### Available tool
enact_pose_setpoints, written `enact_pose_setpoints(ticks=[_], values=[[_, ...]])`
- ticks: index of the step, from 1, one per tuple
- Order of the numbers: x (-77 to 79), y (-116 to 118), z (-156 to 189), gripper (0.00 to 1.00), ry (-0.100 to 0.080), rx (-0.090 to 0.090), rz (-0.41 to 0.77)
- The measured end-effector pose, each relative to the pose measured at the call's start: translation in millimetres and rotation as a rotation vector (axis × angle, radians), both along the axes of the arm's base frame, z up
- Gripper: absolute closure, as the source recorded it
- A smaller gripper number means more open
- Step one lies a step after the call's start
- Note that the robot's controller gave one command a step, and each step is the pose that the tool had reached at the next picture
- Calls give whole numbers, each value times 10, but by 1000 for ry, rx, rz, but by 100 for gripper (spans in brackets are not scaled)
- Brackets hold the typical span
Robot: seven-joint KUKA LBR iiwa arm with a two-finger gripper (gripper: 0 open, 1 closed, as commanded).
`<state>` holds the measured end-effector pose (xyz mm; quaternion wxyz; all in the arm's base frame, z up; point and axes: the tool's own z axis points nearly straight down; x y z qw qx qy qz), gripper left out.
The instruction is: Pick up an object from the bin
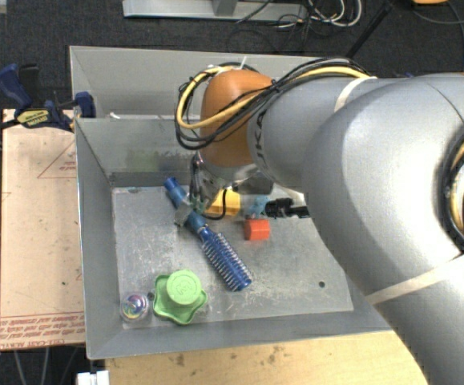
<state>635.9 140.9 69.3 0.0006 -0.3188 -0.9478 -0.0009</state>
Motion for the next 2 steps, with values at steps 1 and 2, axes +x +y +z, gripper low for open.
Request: enact_pose_setpoints(ticks=[1,2], values=[[2,2,144,100,-2,-2,2],[16,7,779,100,-7,0,5]])
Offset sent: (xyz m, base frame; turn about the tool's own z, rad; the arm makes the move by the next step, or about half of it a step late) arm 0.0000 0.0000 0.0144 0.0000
